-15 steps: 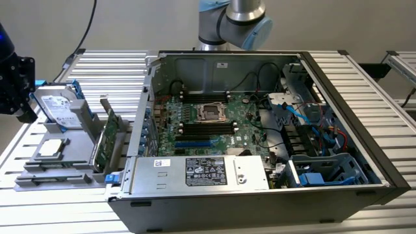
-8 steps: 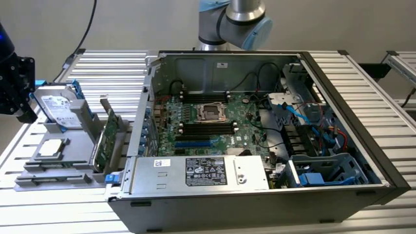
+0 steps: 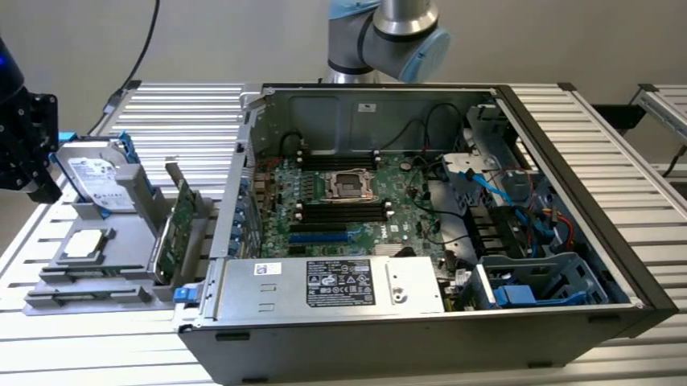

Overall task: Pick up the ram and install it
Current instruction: 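Pick up the ram and move it above insertion slot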

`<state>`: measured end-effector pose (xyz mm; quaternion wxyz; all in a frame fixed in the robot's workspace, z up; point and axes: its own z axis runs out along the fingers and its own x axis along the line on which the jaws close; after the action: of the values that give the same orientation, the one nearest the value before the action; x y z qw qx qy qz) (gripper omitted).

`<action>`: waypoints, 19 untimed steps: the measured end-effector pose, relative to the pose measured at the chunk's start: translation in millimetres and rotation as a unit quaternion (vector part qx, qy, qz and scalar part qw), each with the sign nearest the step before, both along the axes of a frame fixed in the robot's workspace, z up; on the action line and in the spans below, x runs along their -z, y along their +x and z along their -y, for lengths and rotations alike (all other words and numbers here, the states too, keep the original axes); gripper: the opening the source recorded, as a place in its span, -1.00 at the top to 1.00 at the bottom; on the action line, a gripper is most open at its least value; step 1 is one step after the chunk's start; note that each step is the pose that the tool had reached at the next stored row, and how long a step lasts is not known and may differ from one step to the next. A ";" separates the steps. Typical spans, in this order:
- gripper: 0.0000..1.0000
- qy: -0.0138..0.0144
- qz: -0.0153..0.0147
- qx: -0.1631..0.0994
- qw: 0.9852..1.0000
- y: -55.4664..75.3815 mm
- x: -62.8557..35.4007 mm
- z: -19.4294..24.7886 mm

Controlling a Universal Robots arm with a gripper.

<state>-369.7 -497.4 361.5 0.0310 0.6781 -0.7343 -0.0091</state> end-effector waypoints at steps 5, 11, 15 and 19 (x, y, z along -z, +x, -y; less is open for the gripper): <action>0.10 0.000 0.000 0.000 1.000 0.0 0.0 0.0; -1.00 0.000 0.000 0.000 1.000 0.0 0.0 0.0; -1.00 0.000 0.000 0.000 1.000 0.0 0.0 0.0; -1.00 0.000 0.000 0.000 1.000 0.0 0.0 0.0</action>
<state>-369.7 -497.4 361.5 0.0310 0.6781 -0.7343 -0.0091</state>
